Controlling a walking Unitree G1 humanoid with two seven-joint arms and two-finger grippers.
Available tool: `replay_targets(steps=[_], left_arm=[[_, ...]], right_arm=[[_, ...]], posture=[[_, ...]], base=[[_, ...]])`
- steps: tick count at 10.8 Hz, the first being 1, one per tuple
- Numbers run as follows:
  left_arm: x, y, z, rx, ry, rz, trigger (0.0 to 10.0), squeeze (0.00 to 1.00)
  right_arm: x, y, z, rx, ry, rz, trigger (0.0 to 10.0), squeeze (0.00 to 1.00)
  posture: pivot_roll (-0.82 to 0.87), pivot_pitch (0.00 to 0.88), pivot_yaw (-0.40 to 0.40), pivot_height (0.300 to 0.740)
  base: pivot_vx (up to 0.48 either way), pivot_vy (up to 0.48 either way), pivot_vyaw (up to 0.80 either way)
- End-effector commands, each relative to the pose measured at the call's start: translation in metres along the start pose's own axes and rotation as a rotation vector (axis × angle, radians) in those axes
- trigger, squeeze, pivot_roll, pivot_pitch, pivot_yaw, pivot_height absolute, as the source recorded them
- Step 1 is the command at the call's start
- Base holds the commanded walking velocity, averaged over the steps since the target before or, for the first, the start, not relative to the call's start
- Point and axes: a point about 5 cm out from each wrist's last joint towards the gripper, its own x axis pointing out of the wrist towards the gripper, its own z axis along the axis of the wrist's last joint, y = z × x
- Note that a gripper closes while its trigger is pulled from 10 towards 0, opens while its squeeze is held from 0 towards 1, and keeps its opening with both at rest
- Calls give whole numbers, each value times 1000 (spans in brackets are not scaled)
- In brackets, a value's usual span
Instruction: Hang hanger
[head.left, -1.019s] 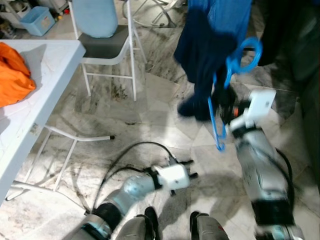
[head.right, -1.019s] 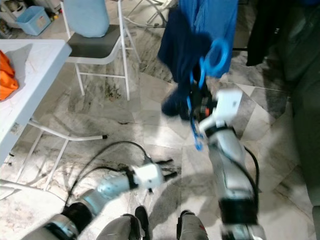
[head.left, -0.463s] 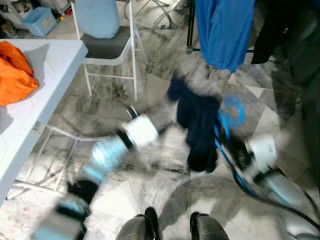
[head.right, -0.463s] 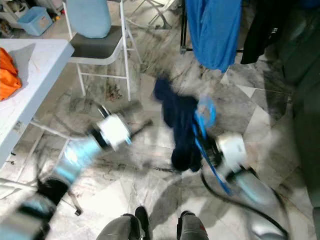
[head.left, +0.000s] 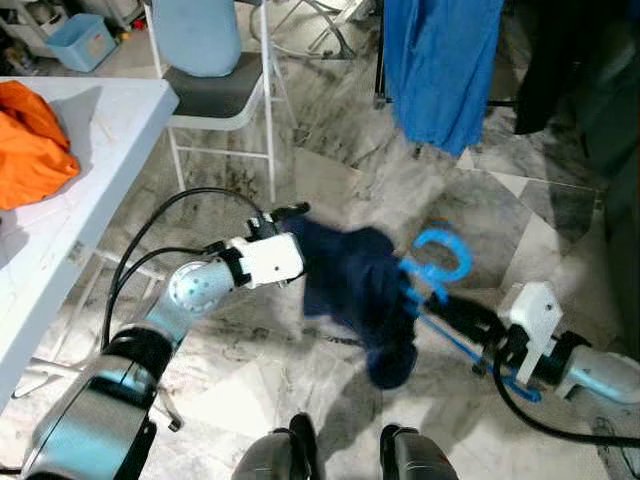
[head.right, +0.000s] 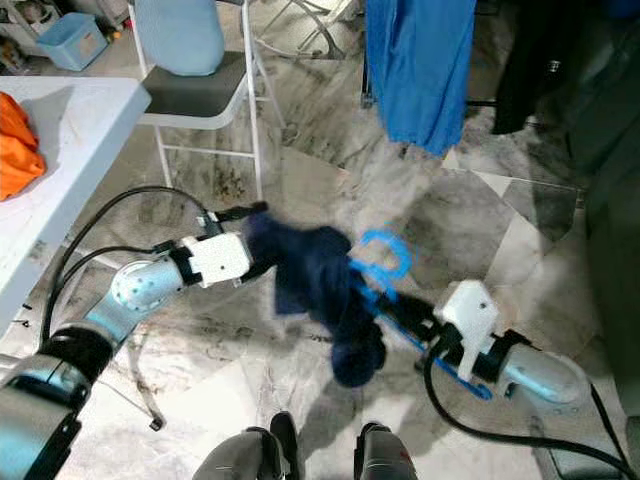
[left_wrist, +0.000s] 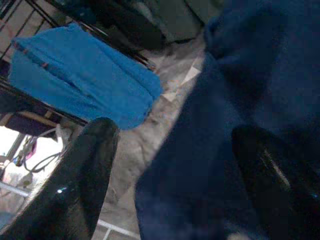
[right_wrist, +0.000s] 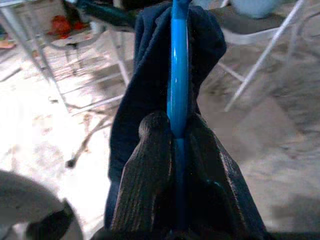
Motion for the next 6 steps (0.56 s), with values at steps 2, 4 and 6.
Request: replay_targets(steps=[2, 4, 6], left_arm=[[-3, 2, -5, 53, 29, -45, 10000, 1000], [-3, -8, -10, 72, 61, -132, 10000, 1000], [-5, -25, -15, 11, 76, -266, 0, 1000]], right_arm=[[0, 9, 10, -34, 9, 141, 10000, 0], [6, -4, 22, -145, 12, 144, 10000, 0], [10, -8, 26, -217, 45, 185, 10000, 0]], posture=[[-104, 248, 127, 740], [-100, 253, 136, 740], [-91, 257, 136, 740]], base=[[0, 0, 0], [0, 0, 0], [0, 0, 0]])
